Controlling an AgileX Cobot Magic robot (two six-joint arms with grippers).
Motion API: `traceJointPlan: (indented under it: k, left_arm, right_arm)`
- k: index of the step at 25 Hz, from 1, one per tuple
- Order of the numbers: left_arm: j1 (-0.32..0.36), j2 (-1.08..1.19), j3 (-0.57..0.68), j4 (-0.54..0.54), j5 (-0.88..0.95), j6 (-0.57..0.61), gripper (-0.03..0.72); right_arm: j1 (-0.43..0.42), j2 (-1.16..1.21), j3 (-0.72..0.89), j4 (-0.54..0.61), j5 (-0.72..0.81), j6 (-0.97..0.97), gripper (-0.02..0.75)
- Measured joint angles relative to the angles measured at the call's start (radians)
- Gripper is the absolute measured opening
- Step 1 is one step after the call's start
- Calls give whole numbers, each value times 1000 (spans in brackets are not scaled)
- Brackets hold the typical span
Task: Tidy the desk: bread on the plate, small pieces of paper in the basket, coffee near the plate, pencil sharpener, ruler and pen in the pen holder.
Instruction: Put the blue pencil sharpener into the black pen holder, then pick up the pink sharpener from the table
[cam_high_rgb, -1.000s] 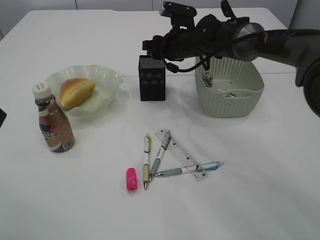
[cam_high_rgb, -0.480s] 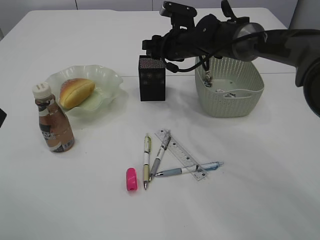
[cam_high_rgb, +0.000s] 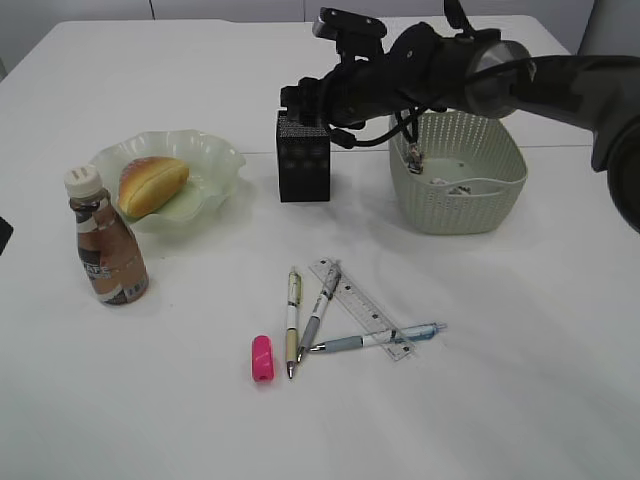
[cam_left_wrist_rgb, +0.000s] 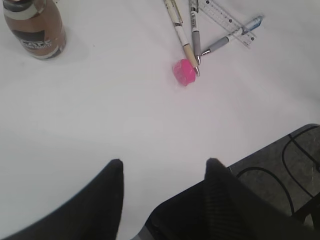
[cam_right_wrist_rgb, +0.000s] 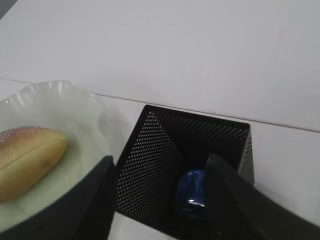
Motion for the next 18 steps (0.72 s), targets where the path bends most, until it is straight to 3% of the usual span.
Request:
traceJointPlan:
  k: [8,18]
  left_arm:
    - [0,0,0,0,0,0,380]
    - [0,0,0,0,0,0,380]
  right_arm:
    - [-2,-27,-123,-16,84,-28,435]
    - [-58,-28,-265,-68,394,-30,435]
